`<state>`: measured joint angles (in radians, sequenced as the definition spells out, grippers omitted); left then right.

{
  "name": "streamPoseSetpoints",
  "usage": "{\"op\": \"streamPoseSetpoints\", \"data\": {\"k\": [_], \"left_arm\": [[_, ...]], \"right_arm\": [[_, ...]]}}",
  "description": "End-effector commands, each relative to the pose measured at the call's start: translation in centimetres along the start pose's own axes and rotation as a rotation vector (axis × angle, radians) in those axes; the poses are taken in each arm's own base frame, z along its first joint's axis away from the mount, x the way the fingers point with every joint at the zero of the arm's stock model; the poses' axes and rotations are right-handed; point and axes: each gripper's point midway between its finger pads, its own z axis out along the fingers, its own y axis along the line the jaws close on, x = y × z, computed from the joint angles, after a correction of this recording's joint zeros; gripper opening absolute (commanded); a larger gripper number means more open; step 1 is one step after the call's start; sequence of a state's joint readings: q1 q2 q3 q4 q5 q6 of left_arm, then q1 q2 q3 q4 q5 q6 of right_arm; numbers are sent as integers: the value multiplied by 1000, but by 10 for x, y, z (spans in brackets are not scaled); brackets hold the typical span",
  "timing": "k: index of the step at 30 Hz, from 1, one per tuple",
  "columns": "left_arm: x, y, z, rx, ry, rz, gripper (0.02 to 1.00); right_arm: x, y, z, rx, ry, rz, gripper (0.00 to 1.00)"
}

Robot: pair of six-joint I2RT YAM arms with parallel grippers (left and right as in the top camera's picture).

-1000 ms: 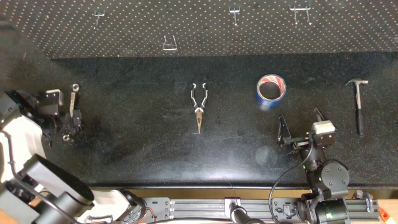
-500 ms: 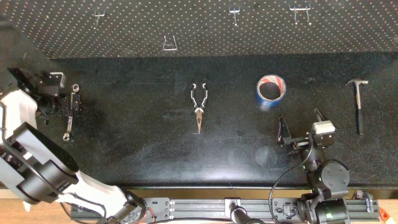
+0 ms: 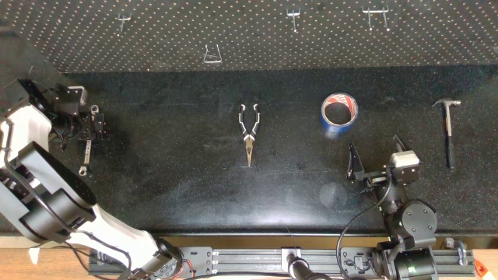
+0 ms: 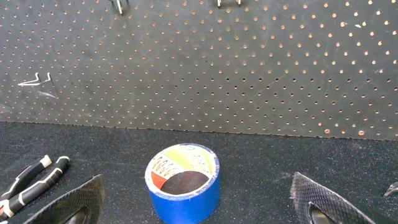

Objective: Place Tools Onto Pegboard

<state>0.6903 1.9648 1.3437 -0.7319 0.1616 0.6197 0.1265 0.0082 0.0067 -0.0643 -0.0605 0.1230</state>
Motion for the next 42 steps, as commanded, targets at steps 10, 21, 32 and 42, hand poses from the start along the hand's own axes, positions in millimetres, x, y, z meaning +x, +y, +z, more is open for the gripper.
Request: {"op": "streamPoseSetpoints", "data": {"k": [10,21,32,42], "left_arm": [[-4,2,4,6,-6,-22,996],[-1,1,8,14,10,-42,996],[0,1,8,17,12,-42,27],[-7,-31,-176,-187,-341,-128,25]], "right_arm": [[1,0,0,2,1,7,976],[1,0,0,2,1,7,974],[1,0,0,2,1,7,976],[1,0,0,2,1,7,976]]}}
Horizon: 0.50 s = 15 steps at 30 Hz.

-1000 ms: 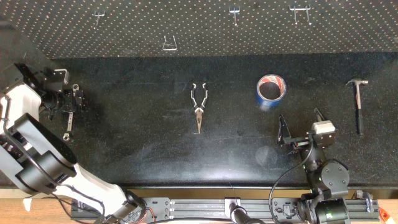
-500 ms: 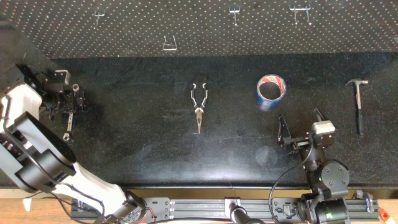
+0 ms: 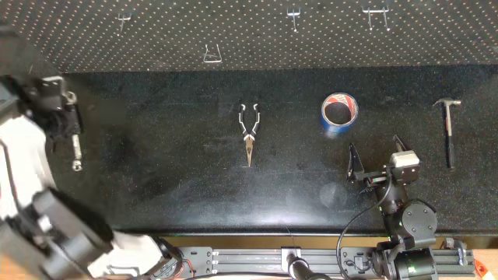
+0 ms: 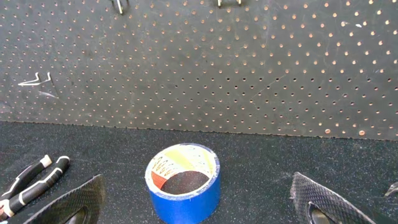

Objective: Place Tools Onto Pegboard

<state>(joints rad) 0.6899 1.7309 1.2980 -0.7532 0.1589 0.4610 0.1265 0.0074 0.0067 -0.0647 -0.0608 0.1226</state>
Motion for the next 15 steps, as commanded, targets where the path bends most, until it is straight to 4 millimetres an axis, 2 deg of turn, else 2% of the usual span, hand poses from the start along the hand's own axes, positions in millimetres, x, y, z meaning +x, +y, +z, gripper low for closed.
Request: {"op": "streamPoseSetpoints", "data": {"k": [1,2,3,5,6,9,10,11,12,15], "left_arm": [[-4,-30,-122,-67,-253,13,27],[-13,-46,-140,-29,-338,38,25],[-24,-51,-151,-24,-405,-2,25],[-52,-72,-161,20,-521,-60,25],[-68,-89,-162,31,-563,-46,27],[-91,-129,-147,-100,-609,53,27],[-95,-162,-132,-118,-613,118,27],[-97,-186,-121,-83,-603,150,29],[-98,-198,-110,-49,-591,119,29],[-103,-200,-95,-16,-580,-14,27]], "right_arm": [[1,0,0,2,2,7,976],[1,0,0,2,1,7,976],[1,0,0,2,1,7,976],[1,0,0,2,1,7,976],[1,0,0,2,2,7,976],[1,0,0,2,1,7,974],[1,0,0,2,1,7,976],[1,0,0,2,2,7,976],[1,0,0,2,2,7,976],[1,0,0,2,2,7,976]]}}
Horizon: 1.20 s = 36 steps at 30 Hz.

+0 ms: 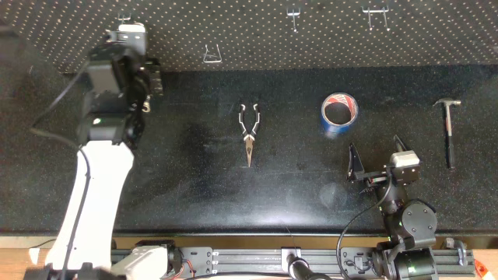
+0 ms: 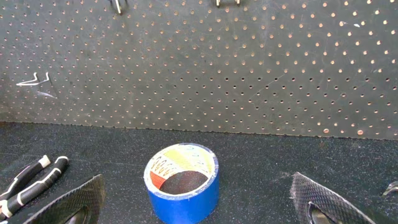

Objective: Place Tools Onto Pegboard

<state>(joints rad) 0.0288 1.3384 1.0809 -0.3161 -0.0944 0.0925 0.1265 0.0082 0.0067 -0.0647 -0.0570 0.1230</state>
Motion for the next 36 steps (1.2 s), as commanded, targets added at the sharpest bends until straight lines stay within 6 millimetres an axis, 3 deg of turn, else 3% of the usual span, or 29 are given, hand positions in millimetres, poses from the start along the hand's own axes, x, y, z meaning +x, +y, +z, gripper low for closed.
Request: {"op": "streamPoseSetpoints", "data": {"k": [1,4,9,14,36], "left_arm": [[7,18,13,-107,12,-169,29],[7,29,2,-172,-5,-170,29],[14,31,-23,-172,-76,-182,29],[9,39,-27,-217,-100,-188,29],[25,37,-3,-225,-37,-177,29]], "right_arm": [[1,1,0,-2,1,7,976],[1,1,0,-2,1,7,976],[1,1,0,-2,1,7,976],[1,1,0,-2,1,7,976],[1,1,0,-2,1,7,976]]}}
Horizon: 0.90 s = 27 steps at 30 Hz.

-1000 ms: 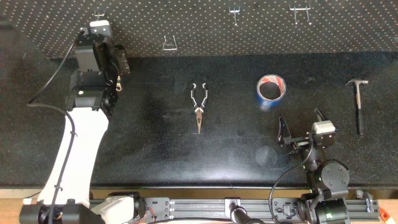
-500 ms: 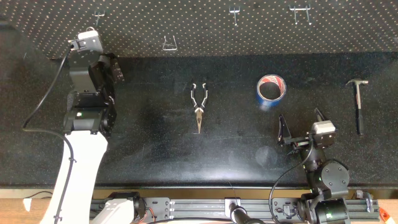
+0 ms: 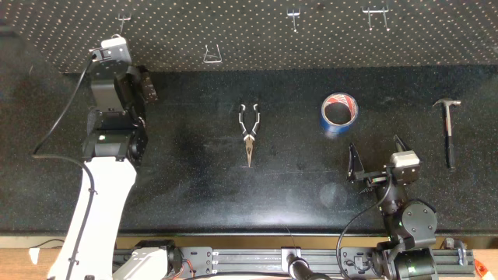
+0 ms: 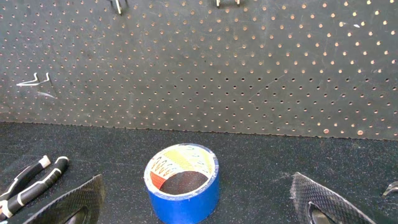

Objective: Place Tools Onto Pegboard

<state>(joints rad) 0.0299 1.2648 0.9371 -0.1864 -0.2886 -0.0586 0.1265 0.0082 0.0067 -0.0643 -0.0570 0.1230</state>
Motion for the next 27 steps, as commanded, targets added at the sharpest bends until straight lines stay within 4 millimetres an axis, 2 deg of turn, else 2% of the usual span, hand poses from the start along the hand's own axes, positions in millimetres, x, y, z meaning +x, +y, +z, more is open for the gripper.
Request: {"op": "streamPoseSetpoints", "data": {"k": [1,6,11,18,22,27], "left_arm": [[8,4,7,-30,23,-10,29],[4,3,12,-31,6,-16,27],[3,16,17,-59,0,-34,29],[0,10,22,-39,-17,-38,27],[7,-7,29,50,7,-29,29],[9,-9,36,51,7,-29,27]], "right_arm": [[1,1,0,-2,2,7,976],[1,1,0,-2,1,7,976],[1,1,0,-2,2,7,976],[1,1,0,-1,2,7,976],[1,1,0,-2,2,7,976],[1,1,0,-2,2,7,976]]}}
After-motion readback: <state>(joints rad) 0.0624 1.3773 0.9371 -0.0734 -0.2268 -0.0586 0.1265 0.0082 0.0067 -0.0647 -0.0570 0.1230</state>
